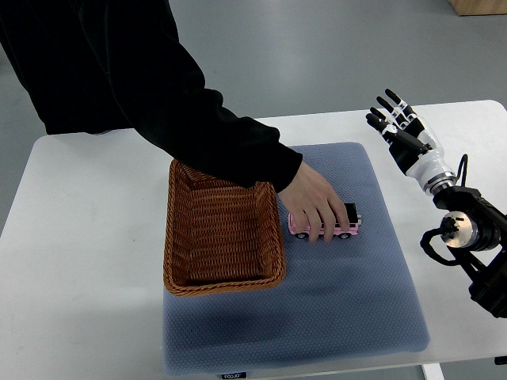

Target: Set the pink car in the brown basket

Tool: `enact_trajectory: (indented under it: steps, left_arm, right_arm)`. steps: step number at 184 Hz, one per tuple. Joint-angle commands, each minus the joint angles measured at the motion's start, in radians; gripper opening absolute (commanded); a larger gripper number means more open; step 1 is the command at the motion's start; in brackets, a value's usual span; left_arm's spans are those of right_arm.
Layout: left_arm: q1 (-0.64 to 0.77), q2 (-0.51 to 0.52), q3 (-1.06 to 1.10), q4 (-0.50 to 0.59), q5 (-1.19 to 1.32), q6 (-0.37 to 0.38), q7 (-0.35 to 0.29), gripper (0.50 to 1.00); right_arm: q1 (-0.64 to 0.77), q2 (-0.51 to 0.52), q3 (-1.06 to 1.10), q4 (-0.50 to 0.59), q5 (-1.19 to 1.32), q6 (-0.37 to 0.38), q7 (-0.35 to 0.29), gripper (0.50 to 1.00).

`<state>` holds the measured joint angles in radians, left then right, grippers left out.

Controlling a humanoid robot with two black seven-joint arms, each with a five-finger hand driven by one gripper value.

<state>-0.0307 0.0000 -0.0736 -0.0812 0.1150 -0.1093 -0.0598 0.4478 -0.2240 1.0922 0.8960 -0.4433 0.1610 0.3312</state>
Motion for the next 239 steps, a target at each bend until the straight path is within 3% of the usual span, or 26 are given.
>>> enact_trajectory:
  steps: [1, 239]
  left_arm:
    - [0.0, 0.0, 0.0, 0.001, 0.0, 0.0, 0.0, 1.0]
    - [-0.002, 0.0, 0.0, -0.003, -0.001, -0.001, 0.0, 1.0]
  right_arm:
    - [0.0, 0.0, 0.0, 0.0, -0.002, 0.0, -0.001, 0.913]
    - [0.014, -0.018, -0.02, 0.008, -0.069, 0.014, -0.008, 0.913]
